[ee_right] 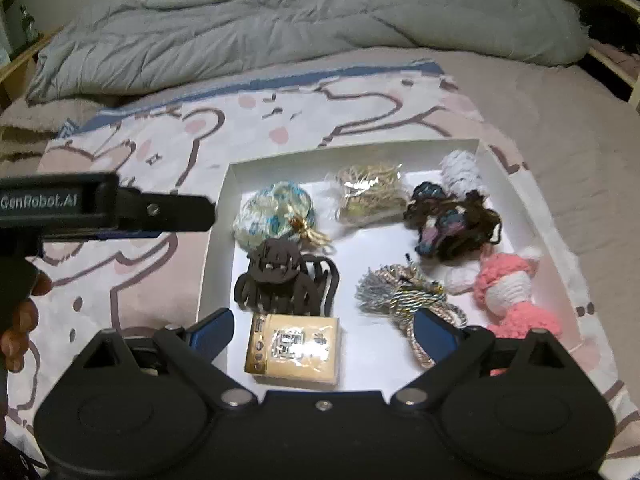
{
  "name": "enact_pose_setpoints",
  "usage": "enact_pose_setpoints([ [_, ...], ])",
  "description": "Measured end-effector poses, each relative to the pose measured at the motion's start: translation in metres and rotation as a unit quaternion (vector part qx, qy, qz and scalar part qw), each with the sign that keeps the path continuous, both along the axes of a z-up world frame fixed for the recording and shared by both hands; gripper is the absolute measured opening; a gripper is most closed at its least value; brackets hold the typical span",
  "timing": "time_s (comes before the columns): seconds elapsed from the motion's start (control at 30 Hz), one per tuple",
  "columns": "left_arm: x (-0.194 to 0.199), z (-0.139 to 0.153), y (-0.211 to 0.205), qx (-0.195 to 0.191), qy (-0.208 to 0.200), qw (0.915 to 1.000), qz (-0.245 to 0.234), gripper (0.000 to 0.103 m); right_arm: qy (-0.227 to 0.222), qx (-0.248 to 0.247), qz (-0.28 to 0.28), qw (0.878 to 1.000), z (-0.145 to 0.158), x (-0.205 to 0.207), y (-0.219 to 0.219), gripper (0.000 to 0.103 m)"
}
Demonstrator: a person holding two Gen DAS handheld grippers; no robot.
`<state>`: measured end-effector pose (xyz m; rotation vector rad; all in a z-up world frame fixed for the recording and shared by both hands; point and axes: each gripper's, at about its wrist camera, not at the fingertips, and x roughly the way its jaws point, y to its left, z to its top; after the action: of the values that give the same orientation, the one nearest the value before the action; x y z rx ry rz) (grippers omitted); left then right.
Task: Organize objects
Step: 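Withdraw both tools up and away from the filled box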
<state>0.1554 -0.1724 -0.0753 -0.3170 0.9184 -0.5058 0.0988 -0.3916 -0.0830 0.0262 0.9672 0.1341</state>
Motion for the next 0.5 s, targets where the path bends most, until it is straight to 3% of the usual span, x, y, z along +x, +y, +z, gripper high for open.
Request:
enact_pose_setpoints([
  [0.5,-0.038,0.036,0.036,0.049,-0.041,0.9976,0.027,0.1,-0.054,-0.008,-0.053,0.997,0.042,-0.034,-0.016,0.099],
])
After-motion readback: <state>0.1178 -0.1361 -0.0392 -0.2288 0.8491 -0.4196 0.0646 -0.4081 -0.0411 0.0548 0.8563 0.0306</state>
